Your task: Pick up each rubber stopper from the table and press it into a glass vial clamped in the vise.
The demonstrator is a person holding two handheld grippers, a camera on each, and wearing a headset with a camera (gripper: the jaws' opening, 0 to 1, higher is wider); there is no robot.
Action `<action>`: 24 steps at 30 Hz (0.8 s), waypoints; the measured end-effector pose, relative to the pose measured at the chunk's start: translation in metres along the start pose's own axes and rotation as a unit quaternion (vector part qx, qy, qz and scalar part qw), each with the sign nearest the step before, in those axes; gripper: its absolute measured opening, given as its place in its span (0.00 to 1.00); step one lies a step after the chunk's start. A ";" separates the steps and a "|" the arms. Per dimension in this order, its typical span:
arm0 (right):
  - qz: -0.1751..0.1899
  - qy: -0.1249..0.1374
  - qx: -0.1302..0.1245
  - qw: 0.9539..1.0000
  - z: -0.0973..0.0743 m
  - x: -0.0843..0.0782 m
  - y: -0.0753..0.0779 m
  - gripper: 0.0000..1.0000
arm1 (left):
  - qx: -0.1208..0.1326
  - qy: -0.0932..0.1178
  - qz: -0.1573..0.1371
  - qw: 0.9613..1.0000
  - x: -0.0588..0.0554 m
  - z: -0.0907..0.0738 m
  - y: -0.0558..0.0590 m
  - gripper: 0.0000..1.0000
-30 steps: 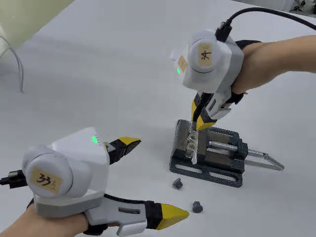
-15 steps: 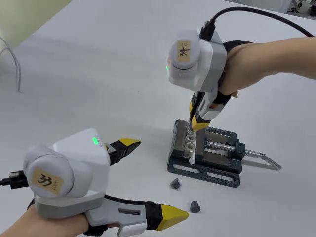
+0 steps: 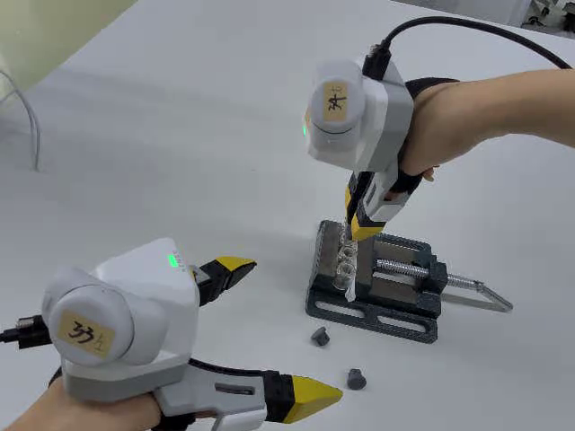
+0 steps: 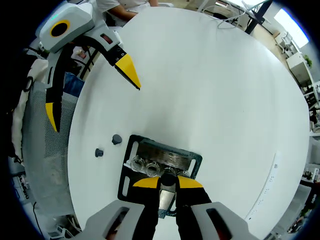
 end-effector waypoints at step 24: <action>0.010 0.063 0.019 0.998 -0.010 -0.022 0.002 0.06 | -0.002 -0.003 0.000 1.000 -0.001 0.000 -0.003 0.92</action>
Point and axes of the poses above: the centre of the closed fingertips' face, and the gripper's own axes: z roughly forward along the fingers, y roughly to its right, x roughly out of its top, the point moved 10 cm from there along -z, roughly backward along the fingers, and after that the axes turned 6 degrees about x, right-handed, at the moved point
